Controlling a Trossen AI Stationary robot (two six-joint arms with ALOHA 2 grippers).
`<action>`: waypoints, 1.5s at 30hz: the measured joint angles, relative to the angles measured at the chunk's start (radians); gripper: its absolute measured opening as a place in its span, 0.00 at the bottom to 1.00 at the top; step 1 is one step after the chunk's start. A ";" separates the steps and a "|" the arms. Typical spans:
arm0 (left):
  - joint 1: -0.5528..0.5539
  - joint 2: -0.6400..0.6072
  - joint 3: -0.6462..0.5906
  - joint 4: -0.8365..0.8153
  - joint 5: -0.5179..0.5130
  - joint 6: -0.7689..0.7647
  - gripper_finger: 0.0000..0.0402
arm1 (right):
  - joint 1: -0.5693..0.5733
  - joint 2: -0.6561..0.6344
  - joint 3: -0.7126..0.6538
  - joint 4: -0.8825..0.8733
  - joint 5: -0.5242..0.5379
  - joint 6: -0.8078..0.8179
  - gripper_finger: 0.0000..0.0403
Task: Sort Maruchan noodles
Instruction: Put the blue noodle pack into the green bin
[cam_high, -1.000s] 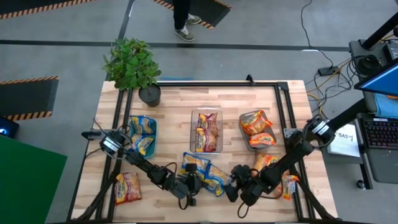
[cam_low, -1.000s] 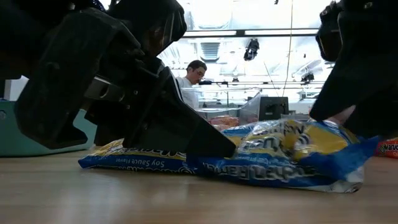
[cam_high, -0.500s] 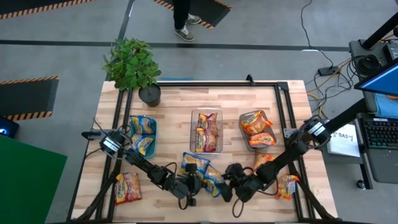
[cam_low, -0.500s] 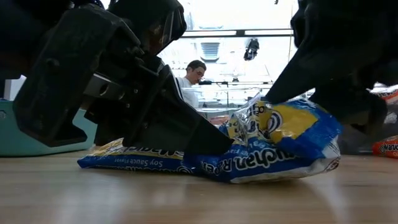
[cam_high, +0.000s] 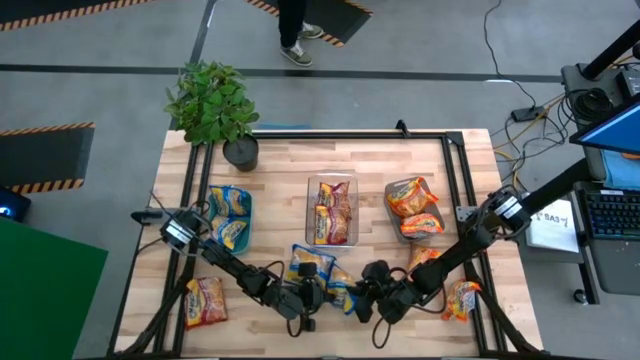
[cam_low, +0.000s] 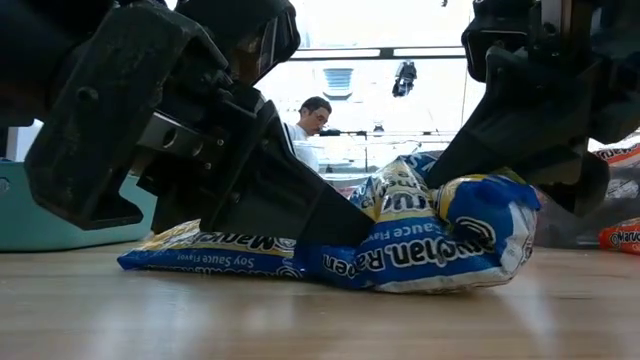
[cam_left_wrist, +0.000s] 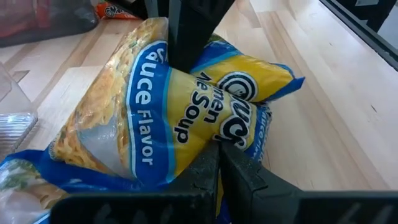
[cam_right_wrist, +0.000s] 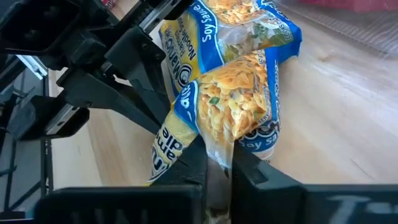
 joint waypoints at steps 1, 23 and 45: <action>-0.002 -0.001 0.000 0.000 0.000 0.003 0.00 | 0.002 -0.001 0.000 0.000 0.001 -0.006 0.04; -0.170 -0.426 -0.004 -0.360 -0.087 0.246 0.00 | 0.070 -0.164 0.031 0.040 0.042 -0.415 0.03; -0.349 -0.855 -0.042 -0.471 -0.598 0.659 0.00 | -0.187 -0.017 0.316 0.195 0.036 -1.265 0.03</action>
